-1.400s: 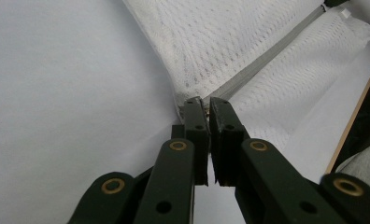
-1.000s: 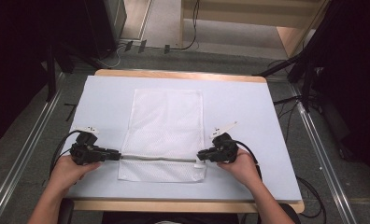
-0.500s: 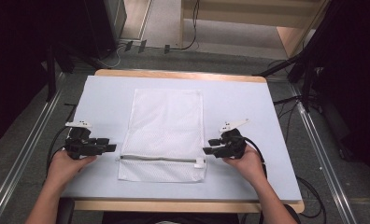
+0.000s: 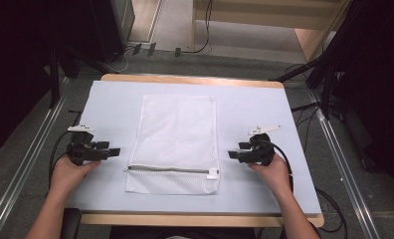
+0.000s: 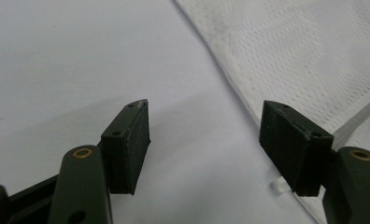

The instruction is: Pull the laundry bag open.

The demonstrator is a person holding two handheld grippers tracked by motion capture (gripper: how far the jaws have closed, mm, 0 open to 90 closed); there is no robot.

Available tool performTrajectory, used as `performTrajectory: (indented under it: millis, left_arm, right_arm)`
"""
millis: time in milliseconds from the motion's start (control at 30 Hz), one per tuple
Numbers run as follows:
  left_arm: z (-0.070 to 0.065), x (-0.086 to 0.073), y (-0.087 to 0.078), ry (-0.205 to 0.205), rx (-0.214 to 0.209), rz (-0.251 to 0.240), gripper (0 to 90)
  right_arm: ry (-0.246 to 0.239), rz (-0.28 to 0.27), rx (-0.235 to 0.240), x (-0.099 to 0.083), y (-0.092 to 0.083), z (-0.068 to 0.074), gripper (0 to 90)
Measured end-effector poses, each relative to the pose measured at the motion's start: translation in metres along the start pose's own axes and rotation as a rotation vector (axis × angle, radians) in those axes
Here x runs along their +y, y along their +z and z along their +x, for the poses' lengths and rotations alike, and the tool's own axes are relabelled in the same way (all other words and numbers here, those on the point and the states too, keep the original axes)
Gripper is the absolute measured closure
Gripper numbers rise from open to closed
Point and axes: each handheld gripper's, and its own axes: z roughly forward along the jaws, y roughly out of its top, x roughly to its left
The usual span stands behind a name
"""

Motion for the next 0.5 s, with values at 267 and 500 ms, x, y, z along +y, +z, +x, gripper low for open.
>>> performTrajectory:
  millis: [267,500]
  left_arm:
    - [0.0029,0.0015,0.0043,0.009,0.029,0.008,29.8]
    - [0.0023,0.0016,0.0091,0.028,0.066,0.003,25.0]
  right_arm:
    - [0.008,0.006,-0.011,-0.0037,-0.0011,-0.0025,34.3]
    - [0.003,0.012,-0.023,-0.0055,-0.0008,-0.0048,31.1]
